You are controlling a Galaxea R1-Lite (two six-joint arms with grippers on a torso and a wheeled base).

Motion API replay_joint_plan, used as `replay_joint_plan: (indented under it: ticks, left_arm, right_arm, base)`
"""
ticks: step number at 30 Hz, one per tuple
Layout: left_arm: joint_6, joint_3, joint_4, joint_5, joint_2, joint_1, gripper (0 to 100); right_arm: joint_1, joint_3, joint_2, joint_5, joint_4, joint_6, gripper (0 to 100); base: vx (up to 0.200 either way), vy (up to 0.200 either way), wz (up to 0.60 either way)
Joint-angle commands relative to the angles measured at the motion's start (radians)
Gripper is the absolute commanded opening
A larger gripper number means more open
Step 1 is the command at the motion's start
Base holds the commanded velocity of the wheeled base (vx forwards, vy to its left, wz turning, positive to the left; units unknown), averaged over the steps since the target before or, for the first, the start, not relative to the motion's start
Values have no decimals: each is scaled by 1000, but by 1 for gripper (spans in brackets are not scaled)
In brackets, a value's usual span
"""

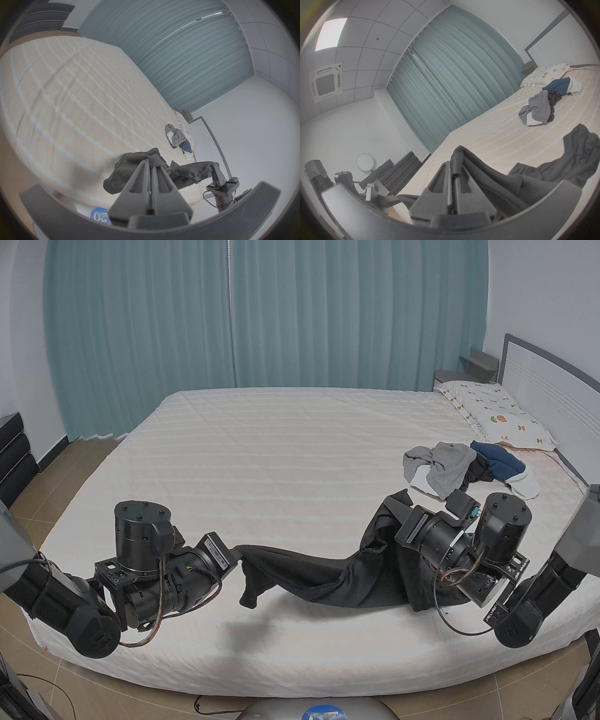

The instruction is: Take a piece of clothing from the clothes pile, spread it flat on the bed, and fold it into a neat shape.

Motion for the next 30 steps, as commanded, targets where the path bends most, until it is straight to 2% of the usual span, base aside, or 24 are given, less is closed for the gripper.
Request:
replay_joint_plan:
  ticks: [1,6,7,10,13,18,24,30]
  left_arm:
    - [7,2,36,-1,-60,-1,0]
    - [24,-15,115,-1,-160,-2,0]
    - [26,-16,133,-1,-229,-7,0]
    - [33,-24,145,0,-294,-7,0]
    - [72,-87,217,2,-363,4,0]
    - [83,-282,414,3,-418,10,0]
    - [83,-562,585,16,-363,110,0]
    - [73,-768,770,11,-243,145,0]
  right_arm:
    - [4,87,-110,-3,-8,-1,0]
    - [5,144,-225,-12,-7,-2,0]
    - [11,158,-319,-13,9,-4,0]
    - [11,141,-420,-15,62,-25,0]
    - [14,61,-566,-12,216,-70,0]
    - [5,-181,-716,-13,524,-76,0]
    - [-82,-496,-690,-3,751,-71,0]
    - [-220,-689,-538,-6,881,-62,0]
  base:
    - [-200,0,0]
    - [-200,0,0]
    - [-200,0,0]
    - [0,0,0]
    - [0,0,0]
    - [0,0,0]
    - [0,0,0]
    - [0,0,0]
